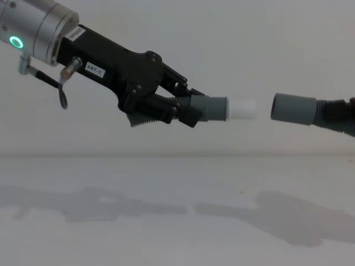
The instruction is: Use both hands to pick up one end of the pipe from the table, align the ends, and insert them.
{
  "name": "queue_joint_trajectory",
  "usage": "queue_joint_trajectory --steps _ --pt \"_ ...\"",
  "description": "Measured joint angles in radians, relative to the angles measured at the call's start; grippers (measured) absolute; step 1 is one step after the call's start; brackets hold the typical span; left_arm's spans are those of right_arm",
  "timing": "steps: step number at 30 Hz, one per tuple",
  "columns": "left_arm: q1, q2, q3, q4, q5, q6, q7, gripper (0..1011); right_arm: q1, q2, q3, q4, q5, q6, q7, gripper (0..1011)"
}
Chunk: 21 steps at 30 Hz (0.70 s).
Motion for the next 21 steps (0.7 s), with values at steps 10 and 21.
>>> queue_joint_trajectory --steps 10,21 --pt "-0.006 -0.003 0.006 0.006 0.0 -0.001 0.005 347 -0.001 0.009 -0.008 -0.004 -0.002 0.0 0.0 155" --pt "-0.016 -0.007 0.018 0.016 -0.002 -0.004 0.003 347 0.0 0.016 -0.02 -0.006 -0.003 0.004 -0.004 155"
